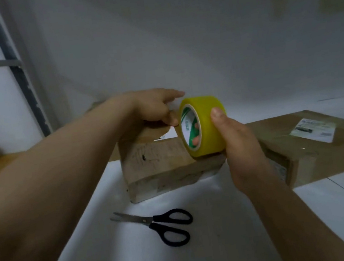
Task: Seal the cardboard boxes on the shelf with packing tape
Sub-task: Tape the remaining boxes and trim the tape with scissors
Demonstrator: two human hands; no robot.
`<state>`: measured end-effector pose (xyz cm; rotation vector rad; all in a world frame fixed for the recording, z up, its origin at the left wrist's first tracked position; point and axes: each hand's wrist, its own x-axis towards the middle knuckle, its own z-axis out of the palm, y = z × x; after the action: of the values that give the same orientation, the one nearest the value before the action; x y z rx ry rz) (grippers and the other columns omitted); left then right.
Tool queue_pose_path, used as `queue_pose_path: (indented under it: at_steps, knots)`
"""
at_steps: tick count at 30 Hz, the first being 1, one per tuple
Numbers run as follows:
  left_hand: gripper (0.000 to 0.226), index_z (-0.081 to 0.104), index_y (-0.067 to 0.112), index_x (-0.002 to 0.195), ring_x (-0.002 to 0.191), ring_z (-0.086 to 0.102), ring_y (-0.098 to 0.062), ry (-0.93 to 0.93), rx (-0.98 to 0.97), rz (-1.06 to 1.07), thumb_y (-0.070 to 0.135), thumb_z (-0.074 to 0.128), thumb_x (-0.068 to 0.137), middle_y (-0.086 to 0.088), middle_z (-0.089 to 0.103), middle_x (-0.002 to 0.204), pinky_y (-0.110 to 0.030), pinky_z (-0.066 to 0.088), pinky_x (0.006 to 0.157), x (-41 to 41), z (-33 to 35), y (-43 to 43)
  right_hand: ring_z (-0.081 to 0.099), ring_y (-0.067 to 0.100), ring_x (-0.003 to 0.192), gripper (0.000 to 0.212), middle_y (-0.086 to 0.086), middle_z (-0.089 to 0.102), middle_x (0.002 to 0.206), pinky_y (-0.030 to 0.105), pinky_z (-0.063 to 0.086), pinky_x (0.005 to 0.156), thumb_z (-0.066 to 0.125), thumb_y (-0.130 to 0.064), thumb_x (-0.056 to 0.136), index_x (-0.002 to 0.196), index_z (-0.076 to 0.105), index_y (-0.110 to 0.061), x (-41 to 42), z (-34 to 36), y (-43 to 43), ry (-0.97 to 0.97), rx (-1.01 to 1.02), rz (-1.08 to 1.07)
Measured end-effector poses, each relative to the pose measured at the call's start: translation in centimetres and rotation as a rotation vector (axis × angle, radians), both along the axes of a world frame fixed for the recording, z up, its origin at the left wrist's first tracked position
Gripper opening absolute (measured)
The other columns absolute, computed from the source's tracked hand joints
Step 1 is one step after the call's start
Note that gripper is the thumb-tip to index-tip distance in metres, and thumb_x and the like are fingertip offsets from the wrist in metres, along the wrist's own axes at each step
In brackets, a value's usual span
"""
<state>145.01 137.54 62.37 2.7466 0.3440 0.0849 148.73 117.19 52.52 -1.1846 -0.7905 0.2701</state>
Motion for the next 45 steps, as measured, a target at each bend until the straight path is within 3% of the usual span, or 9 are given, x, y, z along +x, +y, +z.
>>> queue_pose_path:
  at_steps: [4, 9, 14, 21, 25, 30, 36, 40, 45]
  knots:
    - [0.034, 0.063, 0.027, 0.107, 0.085, 0.066, -0.010, -0.033, 0.072, -0.166, -0.002, 0.062, 0.088, 0.008, 0.071, 0.095, -0.035, 0.053, 0.081, -1.6, -1.4, -1.2, 0.071, 0.036, 0.096, 0.055, 0.017, 0.076, 0.096, 0.056, 0.054, 0.096, 0.056, -0.058, 0.094, 0.095, 0.076, -0.008, 0.3, -1.2, 0.3, -0.022, -0.015, 0.019]
    - [0.049, 0.050, 0.026, 0.136, 0.115, 0.061, -0.015, -0.027, -0.003, -0.160, 0.010, 0.067, 0.093, 0.004, 0.063, 0.126, -0.044, 0.048, 0.105, -2.1, -2.5, -0.4, 0.073, 0.028, 0.098, 0.039, 0.014, 0.076, 0.104, 0.042, 0.059, 0.088, 0.062, -0.043, 0.088, 0.106, 0.074, -0.011, 0.5, -1.2, 0.6, -0.025, 0.020, 0.054]
    - [0.047, 0.049, 0.034, 0.142, 0.127, 0.053, -0.012, 0.044, 0.002, -0.076, 0.021, 0.062, 0.098, 0.015, 0.056, 0.136, -0.044, 0.038, 0.115, -1.6, -3.5, 1.1, 0.075, 0.023, 0.084, 0.041, 0.012, 0.078, 0.090, 0.035, 0.060, 0.075, 0.064, -0.045, 0.085, 0.096, 0.076, -0.007, 0.4, 0.7, 0.7, -0.005, -0.039, -0.007]
    - [0.059, 0.023, 0.033, 0.159, 0.151, 0.023, -0.013, 0.062, 0.023, 0.028, 0.021, 0.047, 0.106, 0.009, 0.026, 0.165, -0.032, 0.015, 0.123, -1.6, -5.7, 2.3, 0.068, 0.049, 0.084, 0.058, 0.024, 0.071, 0.081, 0.061, 0.056, 0.081, 0.066, -0.063, 0.084, 0.083, 0.073, -0.005, -2.3, 0.6, -1.7, -0.002, -0.219, -0.073]
    - [0.062, 0.016, 0.034, 0.161, 0.151, 0.021, -0.010, 0.022, 0.022, 0.019, 0.023, 0.045, 0.107, 0.011, 0.022, 0.165, -0.021, 0.013, 0.115, -1.5, -5.9, 2.6, 0.073, 0.035, 0.072, 0.037, 0.014, 0.074, 0.073, 0.055, 0.059, 0.076, 0.066, -0.051, 0.084, 0.080, 0.079, -0.017, -3.4, -0.3, -2.8, 0.058, -0.200, -0.076]
    - [0.072, 0.001, 0.033, 0.161, 0.149, 0.029, -0.013, 0.002, 0.084, -0.017, 0.022, 0.046, 0.106, 0.007, 0.025, 0.165, -0.033, 0.022, 0.123, -1.1, -5.9, 2.3, 0.071, 0.022, 0.055, 0.021, 0.010, 0.072, 0.062, 0.042, 0.057, 0.066, 0.064, -0.038, 0.074, 0.060, 0.078, -0.031, -4.0, -0.6, -3.0, 0.164, -0.156, -0.033]
    - [0.056, 0.027, 0.030, 0.159, 0.152, 0.015, -0.004, 0.105, 0.129, -0.081, 0.013, 0.039, 0.107, 0.011, 0.018, 0.166, -0.020, 0.007, 0.119, -1.2, -6.4, 1.9, 0.070, 0.019, 0.051, 0.016, 0.006, 0.072, 0.059, 0.035, 0.052, 0.060, 0.065, -0.036, 0.066, 0.056, 0.077, -0.032, -3.3, -1.0, -2.9, 0.240, -0.193, -0.008]
    - [0.050, 0.038, 0.016, 0.155, 0.149, 0.030, -0.017, 0.120, 0.014, -0.127, 0.036, 0.036, 0.109, -0.001, 0.032, 0.163, -0.031, 0.021, 0.120, -1.0, -4.9, 1.8, 0.070, 0.025, 0.052, 0.017, 0.015, 0.072, 0.063, 0.037, 0.058, 0.058, 0.065, -0.039, 0.064, 0.058, 0.078, -0.028, -2.9, -1.3, -2.8, 0.255, -0.242, 0.038]
    - [0.068, 0.003, 0.033, 0.161, 0.143, -0.004, 0.009, 0.177, 0.057, -0.113, 0.063, 0.010, 0.101, 0.021, -0.002, 0.165, -0.017, -0.006, 0.114, 0.5, -5.3, -0.6, 0.071, 0.027, 0.053, 0.013, 0.015, 0.072, 0.062, 0.044, 0.059, 0.066, 0.066, -0.036, 0.063, 0.056, 0.077, -0.033, -3.0, -1.3, -2.8, 0.281, -0.243, 0.055]
